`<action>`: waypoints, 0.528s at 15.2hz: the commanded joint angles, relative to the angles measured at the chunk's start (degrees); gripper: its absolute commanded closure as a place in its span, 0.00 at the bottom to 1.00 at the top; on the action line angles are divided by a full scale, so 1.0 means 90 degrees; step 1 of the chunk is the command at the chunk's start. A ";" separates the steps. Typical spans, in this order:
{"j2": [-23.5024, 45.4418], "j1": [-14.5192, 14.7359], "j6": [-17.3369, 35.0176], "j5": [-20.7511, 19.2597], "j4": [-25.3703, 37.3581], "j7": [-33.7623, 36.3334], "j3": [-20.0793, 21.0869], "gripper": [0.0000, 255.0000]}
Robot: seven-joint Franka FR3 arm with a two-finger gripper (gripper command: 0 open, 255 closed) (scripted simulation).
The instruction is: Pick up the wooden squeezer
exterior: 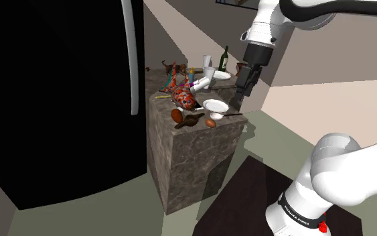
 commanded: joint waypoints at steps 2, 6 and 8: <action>0.0113 -0.0001 0.0174 -0.0077 -0.0074 -0.0187 -0.0085 0.00; 0.0664 0.0005 0.0889 -0.0352 -0.0273 -0.0917 -0.0426 0.00; 0.0997 0.0014 0.1253 -0.0465 -0.0315 -0.1274 -0.0596 0.00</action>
